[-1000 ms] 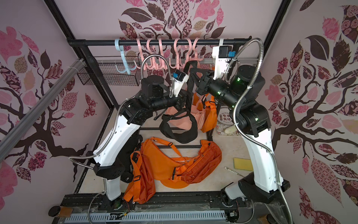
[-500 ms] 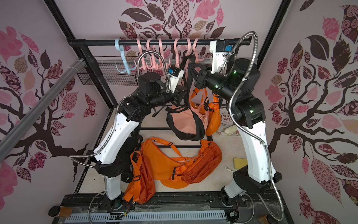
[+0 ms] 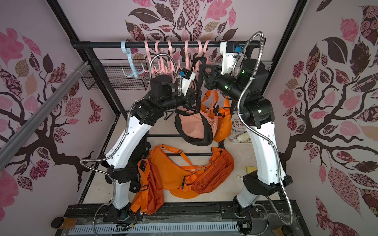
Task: Hang the bag on a hook
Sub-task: Hang the bag on the hook.
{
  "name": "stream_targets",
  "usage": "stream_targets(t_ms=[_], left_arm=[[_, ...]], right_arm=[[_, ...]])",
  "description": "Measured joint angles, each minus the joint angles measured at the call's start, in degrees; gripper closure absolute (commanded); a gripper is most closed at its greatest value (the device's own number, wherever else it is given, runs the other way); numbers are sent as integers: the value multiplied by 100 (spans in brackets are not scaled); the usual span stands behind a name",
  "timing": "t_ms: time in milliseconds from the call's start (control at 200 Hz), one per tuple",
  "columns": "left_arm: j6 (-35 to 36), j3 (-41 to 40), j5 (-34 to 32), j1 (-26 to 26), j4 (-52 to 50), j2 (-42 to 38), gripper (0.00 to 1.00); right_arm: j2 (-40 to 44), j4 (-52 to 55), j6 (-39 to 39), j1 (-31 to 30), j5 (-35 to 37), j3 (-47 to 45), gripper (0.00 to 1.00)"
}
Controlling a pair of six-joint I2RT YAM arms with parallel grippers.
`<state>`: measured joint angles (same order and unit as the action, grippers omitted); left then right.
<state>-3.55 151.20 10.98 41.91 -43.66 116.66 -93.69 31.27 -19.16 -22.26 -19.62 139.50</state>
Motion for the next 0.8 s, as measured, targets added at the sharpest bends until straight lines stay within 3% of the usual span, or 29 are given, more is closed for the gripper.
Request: stream_targets(t_ms=[455,800], left_arm=[[-114,-538,92,0,96,-225,100],[-122,-927,232,0,127,-282,100]], right_arm=[[1054,-960,-146,11,363,-2734,100],[1639,-1572,-570,177,1325,-3991,100]])
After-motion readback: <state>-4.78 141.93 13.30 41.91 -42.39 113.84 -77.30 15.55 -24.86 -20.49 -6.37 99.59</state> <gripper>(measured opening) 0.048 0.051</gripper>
